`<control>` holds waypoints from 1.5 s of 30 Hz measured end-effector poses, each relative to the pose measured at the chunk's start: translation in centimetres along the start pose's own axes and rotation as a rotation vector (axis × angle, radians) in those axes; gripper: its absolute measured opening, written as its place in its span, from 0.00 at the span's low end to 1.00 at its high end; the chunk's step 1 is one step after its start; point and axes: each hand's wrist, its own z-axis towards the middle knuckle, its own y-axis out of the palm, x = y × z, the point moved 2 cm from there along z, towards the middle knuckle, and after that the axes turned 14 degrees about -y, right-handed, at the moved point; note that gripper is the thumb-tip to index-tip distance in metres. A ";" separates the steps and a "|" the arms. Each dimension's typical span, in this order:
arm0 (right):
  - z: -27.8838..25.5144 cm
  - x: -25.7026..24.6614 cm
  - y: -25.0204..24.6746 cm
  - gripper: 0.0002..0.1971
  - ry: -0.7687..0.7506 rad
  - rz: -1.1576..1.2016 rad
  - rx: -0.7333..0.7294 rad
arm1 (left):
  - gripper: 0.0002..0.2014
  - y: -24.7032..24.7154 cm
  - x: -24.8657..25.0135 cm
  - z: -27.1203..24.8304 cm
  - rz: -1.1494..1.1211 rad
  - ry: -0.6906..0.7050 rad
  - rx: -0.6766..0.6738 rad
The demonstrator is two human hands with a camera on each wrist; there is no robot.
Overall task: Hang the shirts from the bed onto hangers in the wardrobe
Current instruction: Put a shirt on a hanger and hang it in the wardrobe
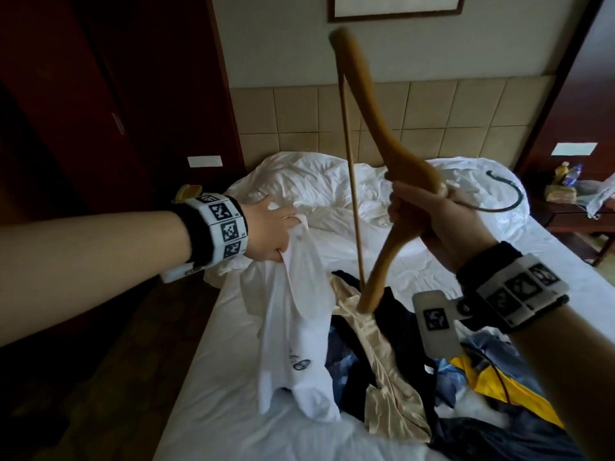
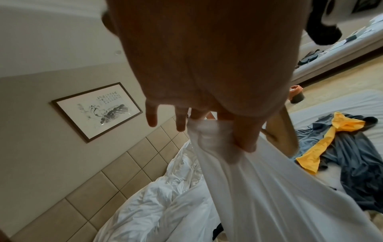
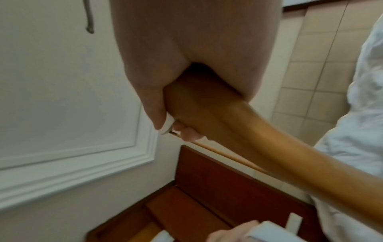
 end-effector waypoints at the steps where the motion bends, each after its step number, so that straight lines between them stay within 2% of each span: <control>1: 0.1 -1.0 0.9 0.12 -0.040 0.018 -0.042 | 0.21 -0.1 -0.1 0.2 -0.011 0.010 -0.005; 4: 0.4 -3.1 3.2 0.10 -0.131 0.081 -0.106 | 0.19 -0.4 -0.4 0.5 -0.023 0.013 0.038; 7: 0.8 -3.5 4.6 0.11 -0.161 0.177 -0.154 | 0.19 -0.3 -1.0 0.3 -0.035 -0.017 0.064; 10: 1.0 -1.8 5.4 0.14 -0.119 0.222 -0.197 | 0.18 -0.8 -1.5 -0.6 -0.151 -0.014 0.053; 13: 0.5 1.4 5.4 0.18 -0.038 0.208 -0.192 | 0.17 -1.5 -2.2 -1.5 -0.262 -0.016 0.097; 15: 0.1 3.7 4.9 0.26 0.024 0.177 -0.202 | 0.19 -1.5 -3.2 -2.1 -0.311 -0.037 0.108; 18: -0.8 6.5 3.9 0.44 0.108 0.035 -0.215 | 0.20 -0.7 -5.3 -2.7 -0.400 -0.113 0.074; 22: -1.6 8.5 2.4 0.45 0.200 -0.158 -0.269 | 0.20 2.3 -6.9 -3.1 -0.432 -0.218 -0.010; 27: -1.9 9.6 1.5 0.57 0.291 -0.185 -0.293 | 0.26 4.6 -7.2 -2.9 -0.475 -0.260 -0.006; 29: -2.2 10.1 0.8 0.54 0.332 -0.183 -0.281 | 0.28 5.7 -8.2 -3.2 -0.494 -0.285 -0.015; 31: -2.7 10.4 0.2 0.46 0.339 -0.202 -0.253 | 0.29 7.2 -9.0 -3.4 -0.490 -0.315 -0.052; 33: -3.2 10.4 -0.2 0.41 0.337 -0.243 -0.221 | 0.36 8.5 -9.3 -3.4 -0.492 -0.347 -0.099; 38: -2.8 10.0 -0.7 0.38 0.357 -0.366 -0.229 | 0.43 9.4 -9.1 -3.1 -0.492 -0.226 0.016; 41: -2.3 9.3 -0.7 0.37 0.339 -0.405 -0.247 | 0.37 8.7 -8.9 -3.3 -0.491 -0.245 0.019; 44: -1.7 8.6 -0.5 0.37 0.350 -0.432 -0.289 | 0.35 8.7 -9.3 -2.9 -0.501 -0.267 0.017; 45: -1.5 8.4 -0.4 0.38 0.357 -0.438 -0.296 | 0.31 8.7 -9.5 -2.8 -0.509 -0.277 0.011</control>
